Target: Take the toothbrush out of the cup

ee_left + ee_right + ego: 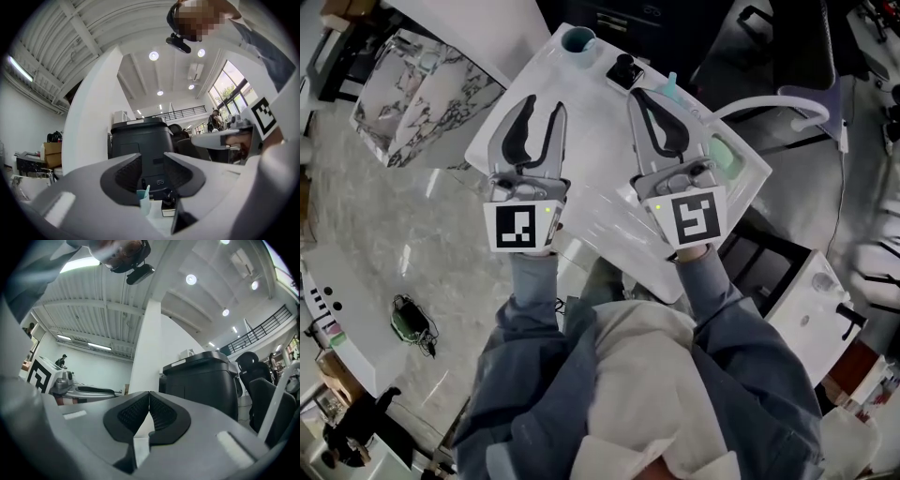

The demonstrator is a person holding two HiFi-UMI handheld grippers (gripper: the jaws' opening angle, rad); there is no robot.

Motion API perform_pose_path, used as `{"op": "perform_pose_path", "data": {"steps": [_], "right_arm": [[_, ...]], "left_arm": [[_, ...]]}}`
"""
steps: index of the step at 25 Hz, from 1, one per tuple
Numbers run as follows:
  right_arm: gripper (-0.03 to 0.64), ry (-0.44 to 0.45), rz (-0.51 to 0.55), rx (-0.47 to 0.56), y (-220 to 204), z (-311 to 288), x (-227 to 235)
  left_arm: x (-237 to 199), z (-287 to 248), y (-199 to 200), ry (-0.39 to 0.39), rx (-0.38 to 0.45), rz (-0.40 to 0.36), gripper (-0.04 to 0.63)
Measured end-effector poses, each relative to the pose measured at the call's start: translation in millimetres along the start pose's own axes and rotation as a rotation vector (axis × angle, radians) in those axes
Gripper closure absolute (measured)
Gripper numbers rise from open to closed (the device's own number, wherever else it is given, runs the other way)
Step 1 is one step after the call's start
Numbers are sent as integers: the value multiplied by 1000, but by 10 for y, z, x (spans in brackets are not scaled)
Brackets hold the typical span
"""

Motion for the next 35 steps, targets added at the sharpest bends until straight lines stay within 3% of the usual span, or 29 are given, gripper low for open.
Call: {"op": "perform_pose_path", "data": {"steps": [4, 8, 18, 24, 32, 35], "right_arm": [[611, -33, -25, -4, -191, -138, 72], [611, -67, -58, 16, -419, -257, 179], [611, -232, -176, 44, -966, -100, 237], [611, -216, -184, 71, -1003, -50, 144], [611, -228, -186, 79, -1067, -55, 120], [611, -228, -175, 80, -1095, -85, 120]], "left_arm": [[-76, -275, -297, -60, -59, -10, 416], [-186, -625, -697, -126, -152, -76, 416], [-144, -1065, -1413, -260, -234, -146, 416], [-46, -1222, -1762, -310, -294, -201, 416], [-82, -1370, -1967, -295, -299, -200, 416], [-91, -1442, -2012, -306, -255, -218, 430]]}}
Point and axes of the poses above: the fingertips, and each gripper's own axes: z backward along the fingers, x to its right, y out of its top, the point moved 7 cm from there along z, backward along the fingers, and after that the axes turned 12 degrees about x, right-handed, at the moved point
